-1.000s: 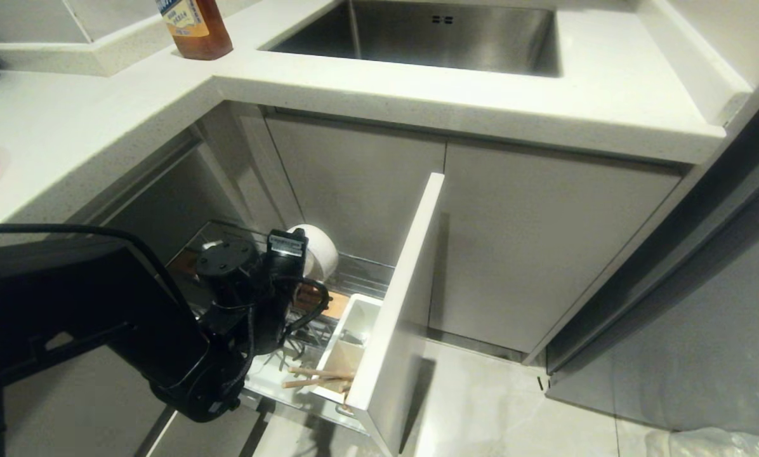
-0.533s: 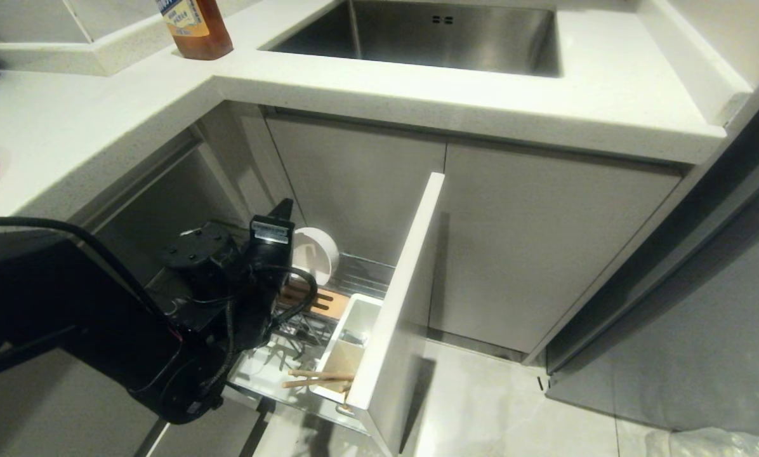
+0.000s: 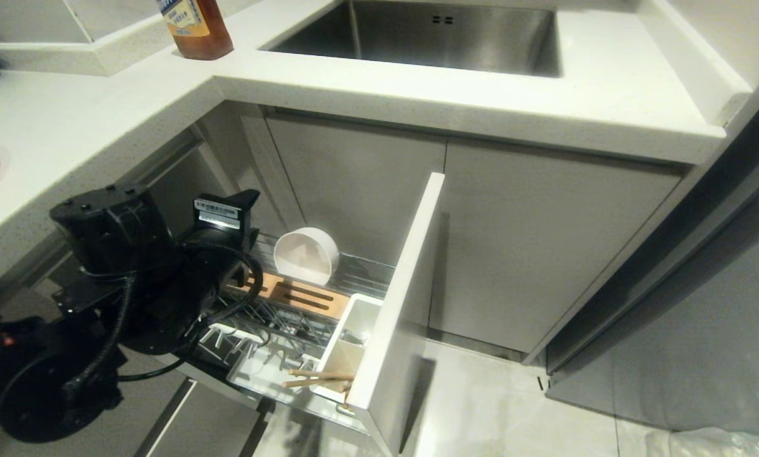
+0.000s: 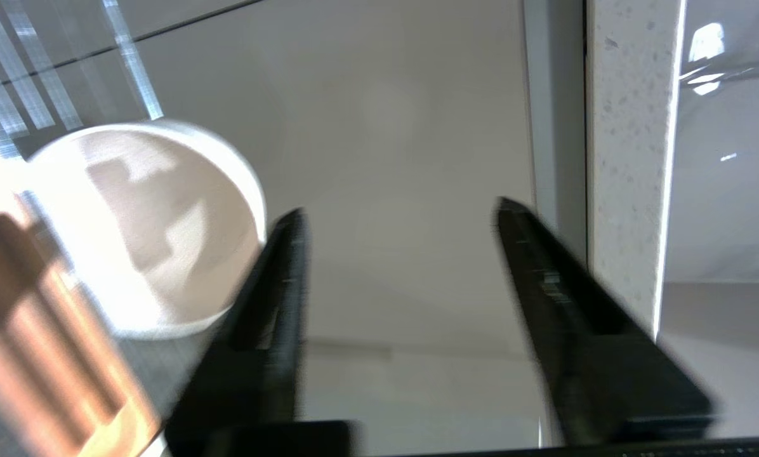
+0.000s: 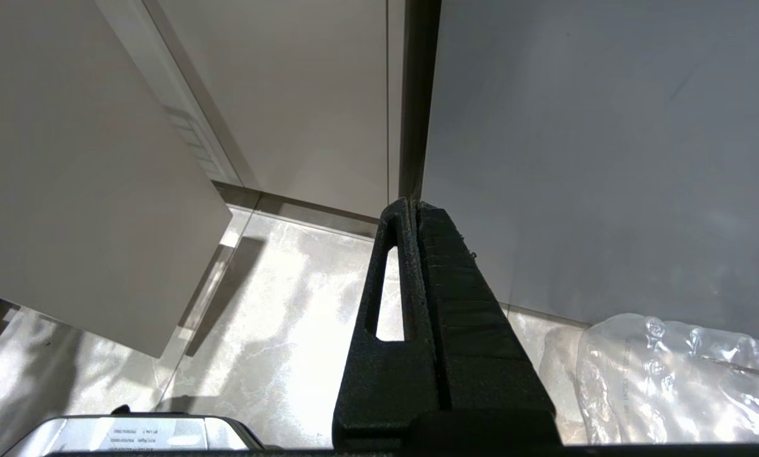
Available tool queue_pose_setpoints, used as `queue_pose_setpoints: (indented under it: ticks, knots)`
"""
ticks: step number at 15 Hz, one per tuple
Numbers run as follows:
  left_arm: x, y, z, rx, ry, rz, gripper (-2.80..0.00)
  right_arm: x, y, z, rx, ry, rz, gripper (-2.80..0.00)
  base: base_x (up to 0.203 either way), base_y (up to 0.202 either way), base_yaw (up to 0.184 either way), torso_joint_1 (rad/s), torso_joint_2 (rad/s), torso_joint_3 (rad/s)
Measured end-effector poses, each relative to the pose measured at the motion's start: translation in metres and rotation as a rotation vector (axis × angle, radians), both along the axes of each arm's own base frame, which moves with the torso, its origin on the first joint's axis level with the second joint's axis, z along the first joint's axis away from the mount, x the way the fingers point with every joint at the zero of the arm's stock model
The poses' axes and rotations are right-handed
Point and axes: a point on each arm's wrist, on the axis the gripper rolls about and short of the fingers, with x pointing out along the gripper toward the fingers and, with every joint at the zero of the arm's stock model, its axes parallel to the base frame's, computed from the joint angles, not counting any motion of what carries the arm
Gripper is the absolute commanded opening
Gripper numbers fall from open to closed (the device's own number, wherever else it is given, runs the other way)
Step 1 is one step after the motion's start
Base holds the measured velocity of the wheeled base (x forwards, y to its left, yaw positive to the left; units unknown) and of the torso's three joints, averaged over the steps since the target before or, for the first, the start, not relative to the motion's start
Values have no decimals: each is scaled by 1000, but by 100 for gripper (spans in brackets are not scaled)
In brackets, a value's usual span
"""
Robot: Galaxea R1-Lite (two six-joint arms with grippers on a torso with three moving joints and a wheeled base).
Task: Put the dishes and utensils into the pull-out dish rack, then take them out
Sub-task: Pick up the spoon and place it in the cupboard
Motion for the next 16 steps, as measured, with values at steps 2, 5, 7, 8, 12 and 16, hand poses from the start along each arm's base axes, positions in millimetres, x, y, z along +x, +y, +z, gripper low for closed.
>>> queue_pose_setpoints:
  ticks: [2,5,7,8,12,16]
  knots:
    - [-15,3,5,88,63,-35,-280,0,0,0,0,0,0,-280,0,0,0,0,0,0]
    - [-39,9,22,275,78,-104,-280,0,0,0,0,0,0,-280,0,0,0,0,0,0]
    - [-56,14,42,413,-2,-113,-280,0,0,0,0,0,0,-280,0,0,0,0,0,0]
    - [-65,17,53,488,-52,-110,-280,0,0,0,0,0,0,-280,0,0,0,0,0,0]
    - [-104,35,109,757,-273,-23,-280,0,0,0,0,0,0,-280,0,0,0,0,0,0]
    - [-140,68,171,985,-364,200,-280,0,0,0,0,0,0,-280,0,0,0,0,0,0]
